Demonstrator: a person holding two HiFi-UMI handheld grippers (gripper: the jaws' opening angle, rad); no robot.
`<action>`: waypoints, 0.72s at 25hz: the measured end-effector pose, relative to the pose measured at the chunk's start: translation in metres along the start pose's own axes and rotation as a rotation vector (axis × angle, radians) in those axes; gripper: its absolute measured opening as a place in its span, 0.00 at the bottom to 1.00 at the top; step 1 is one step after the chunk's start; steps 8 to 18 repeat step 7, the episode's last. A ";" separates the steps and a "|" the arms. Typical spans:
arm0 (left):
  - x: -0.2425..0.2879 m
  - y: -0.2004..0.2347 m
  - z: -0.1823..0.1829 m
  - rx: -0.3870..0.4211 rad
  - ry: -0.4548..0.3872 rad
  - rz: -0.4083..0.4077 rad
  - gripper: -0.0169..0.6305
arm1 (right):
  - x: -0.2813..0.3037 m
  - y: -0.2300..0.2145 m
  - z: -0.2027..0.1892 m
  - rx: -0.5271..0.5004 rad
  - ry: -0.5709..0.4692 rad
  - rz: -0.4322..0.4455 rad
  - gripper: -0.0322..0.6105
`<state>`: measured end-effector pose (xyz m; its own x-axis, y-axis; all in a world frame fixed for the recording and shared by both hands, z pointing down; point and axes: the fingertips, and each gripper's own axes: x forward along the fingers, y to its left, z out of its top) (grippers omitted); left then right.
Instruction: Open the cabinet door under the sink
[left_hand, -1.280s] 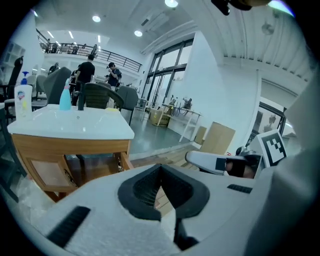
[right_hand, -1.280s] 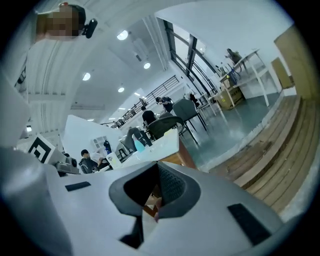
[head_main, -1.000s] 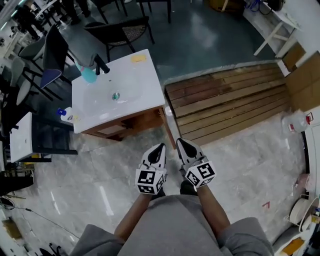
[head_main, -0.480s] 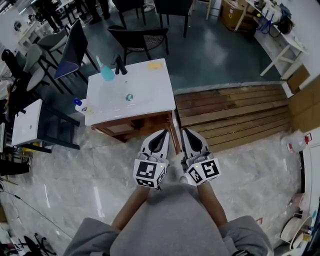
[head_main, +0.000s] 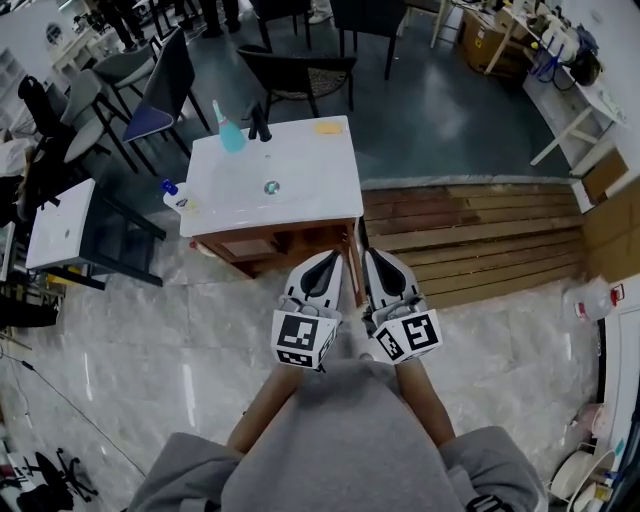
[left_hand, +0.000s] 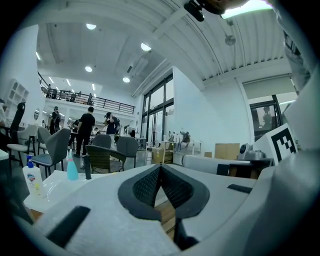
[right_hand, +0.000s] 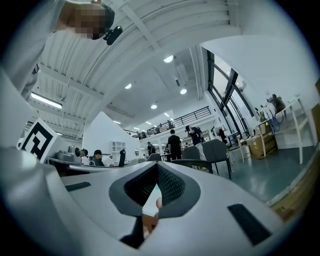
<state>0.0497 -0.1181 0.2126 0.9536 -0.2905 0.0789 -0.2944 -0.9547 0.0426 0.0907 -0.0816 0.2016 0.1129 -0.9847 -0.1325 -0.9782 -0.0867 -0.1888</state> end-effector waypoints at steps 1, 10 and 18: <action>-0.001 0.002 -0.001 -0.004 0.000 0.004 0.04 | 0.001 0.001 0.000 0.005 0.000 0.004 0.06; -0.006 0.008 -0.002 -0.028 -0.007 0.020 0.04 | 0.003 0.003 -0.001 0.024 -0.001 0.006 0.06; -0.006 0.008 -0.002 -0.028 -0.007 0.020 0.04 | 0.003 0.003 -0.001 0.024 -0.001 0.006 0.06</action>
